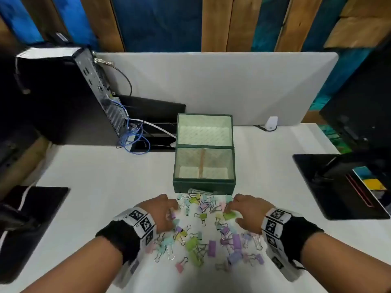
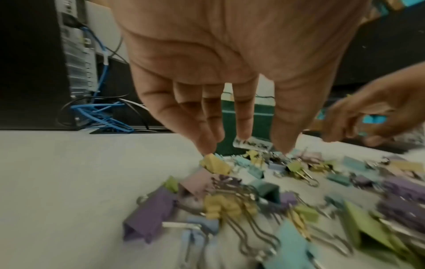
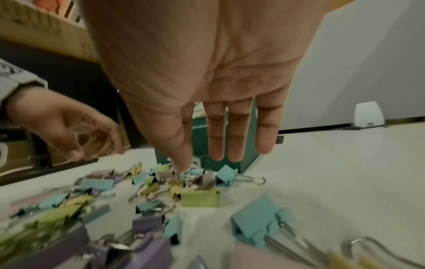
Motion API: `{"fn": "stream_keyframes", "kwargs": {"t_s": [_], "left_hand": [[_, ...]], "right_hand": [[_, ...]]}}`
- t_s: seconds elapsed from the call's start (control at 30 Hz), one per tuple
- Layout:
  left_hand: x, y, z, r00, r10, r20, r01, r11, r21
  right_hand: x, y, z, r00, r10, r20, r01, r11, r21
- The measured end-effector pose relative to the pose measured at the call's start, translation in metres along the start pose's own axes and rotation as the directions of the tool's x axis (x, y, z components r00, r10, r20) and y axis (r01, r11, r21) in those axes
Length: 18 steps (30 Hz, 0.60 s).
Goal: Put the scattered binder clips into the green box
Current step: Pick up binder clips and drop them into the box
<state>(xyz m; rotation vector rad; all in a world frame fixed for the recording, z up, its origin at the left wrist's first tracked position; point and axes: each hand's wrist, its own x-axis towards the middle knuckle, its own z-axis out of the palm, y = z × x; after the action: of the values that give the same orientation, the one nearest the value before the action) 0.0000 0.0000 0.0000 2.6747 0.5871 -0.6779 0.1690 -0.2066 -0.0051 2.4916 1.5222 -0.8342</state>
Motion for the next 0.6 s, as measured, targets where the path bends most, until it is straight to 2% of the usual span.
{"fn": "stream_keyframes", "kwargs": {"t_s": [0.1, 0.27, 0.43, 0.6], "left_hand": [[0.001, 0.004, 0.011, 0.998, -0.011, 0.059, 0.007, 0.998, 0.064], [0.007, 0.01, 0.024, 0.998, 0.001, 0.06, -0.005, 0.997, 0.072], [0.017, 0.012, 0.029, 0.997, -0.008, 0.081, -0.001, 0.994, 0.11], [0.021, 0.011, 0.027, 0.999, 0.021, 0.03, -0.023, 0.998, 0.066]], "right_hand": [[0.011, -0.005, 0.004, 0.999, 0.012, 0.034, -0.011, 1.0, -0.029], [0.025, -0.006, 0.008, 0.999, 0.038, 0.008, -0.037, 0.997, -0.062], [0.031, -0.007, 0.009, 0.999, 0.053, -0.01, -0.053, 0.999, -0.005], [0.034, -0.008, 0.015, 0.997, 0.054, -0.055, -0.05, 0.996, 0.075]]}}
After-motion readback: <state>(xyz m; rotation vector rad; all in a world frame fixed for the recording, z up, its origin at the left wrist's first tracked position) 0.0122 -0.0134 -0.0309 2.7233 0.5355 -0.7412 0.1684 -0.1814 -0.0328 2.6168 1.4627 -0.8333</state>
